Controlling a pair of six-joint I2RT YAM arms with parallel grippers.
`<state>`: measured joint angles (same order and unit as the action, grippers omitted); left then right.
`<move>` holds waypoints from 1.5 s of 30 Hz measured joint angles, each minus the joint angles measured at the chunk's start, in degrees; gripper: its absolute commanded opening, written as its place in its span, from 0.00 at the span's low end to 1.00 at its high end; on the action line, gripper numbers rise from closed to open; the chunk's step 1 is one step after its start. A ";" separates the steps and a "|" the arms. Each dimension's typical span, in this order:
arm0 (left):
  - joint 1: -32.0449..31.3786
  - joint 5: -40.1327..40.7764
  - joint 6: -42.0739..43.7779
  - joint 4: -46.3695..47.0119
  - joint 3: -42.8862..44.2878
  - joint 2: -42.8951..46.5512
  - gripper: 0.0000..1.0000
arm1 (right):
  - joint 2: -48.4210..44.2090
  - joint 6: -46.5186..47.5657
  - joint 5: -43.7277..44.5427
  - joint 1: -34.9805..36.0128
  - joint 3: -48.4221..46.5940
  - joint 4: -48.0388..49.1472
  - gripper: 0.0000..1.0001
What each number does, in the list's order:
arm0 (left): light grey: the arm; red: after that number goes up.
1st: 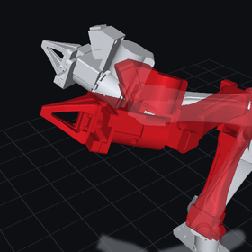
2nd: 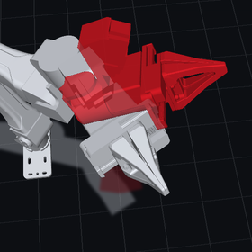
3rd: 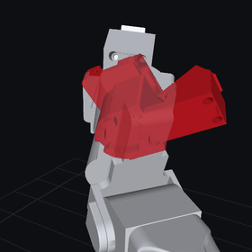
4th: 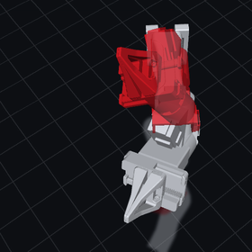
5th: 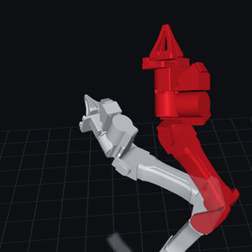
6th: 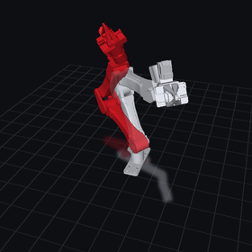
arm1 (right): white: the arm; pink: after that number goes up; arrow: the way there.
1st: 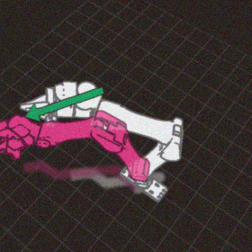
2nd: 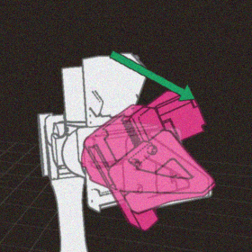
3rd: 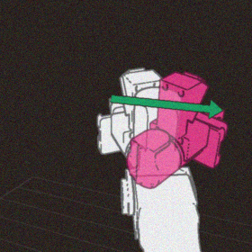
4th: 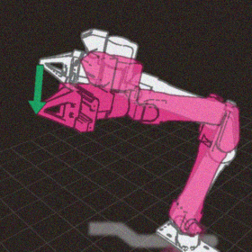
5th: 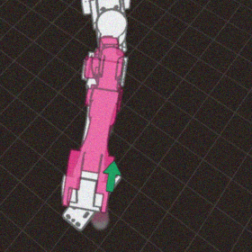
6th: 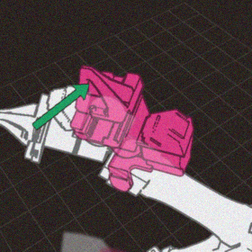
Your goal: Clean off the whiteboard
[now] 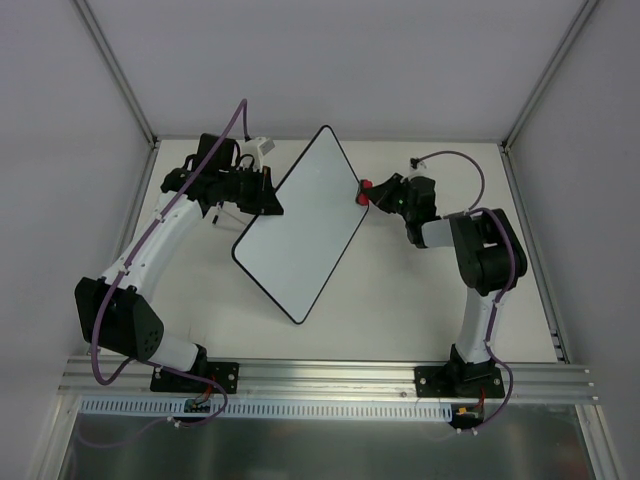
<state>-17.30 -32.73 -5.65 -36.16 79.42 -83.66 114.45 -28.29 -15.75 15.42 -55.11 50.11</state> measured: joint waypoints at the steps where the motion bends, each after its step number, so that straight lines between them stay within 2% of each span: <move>1: 0.00 0.13 0.00 -0.13 0.07 0.00 0.00 | -0.02 0.59 -0.26 0.13 -0.79 -0.87 0.00; 13: 0.13 1.53 -0.02 -0.79 0.85 -0.33 0.00 | -0.26 6.78 -5.73 3.63 -14.64 -9.38 0.00; 20: 0.13 1.57 0.00 -1.25 1.14 -0.59 0.00 | -0.72 7.45 -8.55 4.72 -16.85 -9.60 0.00; 23: 0.13 1.55 0.00 -1.66 1.53 -0.85 0.00 | -1.38 7.37 -8.76 4.92 -14.73 -7.72 0.00; 33: 0.11 1.57 0.28 -1.99 1.99 -1.20 0.00 | -2.64 3.30 -8.11 4.63 4.44 6.27 0.00; 45: 0.09 1.49 0.37 -1.88 2.27 -1.38 0.00 | -1.97 2.84 -7.87 3.61 7.23 6.99 0.00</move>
<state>-17.21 -31.24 -5.28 -38.04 81.69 -85.03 112.49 -25.45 -23.62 19.03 -47.88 57.10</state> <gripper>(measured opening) 0.086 0.074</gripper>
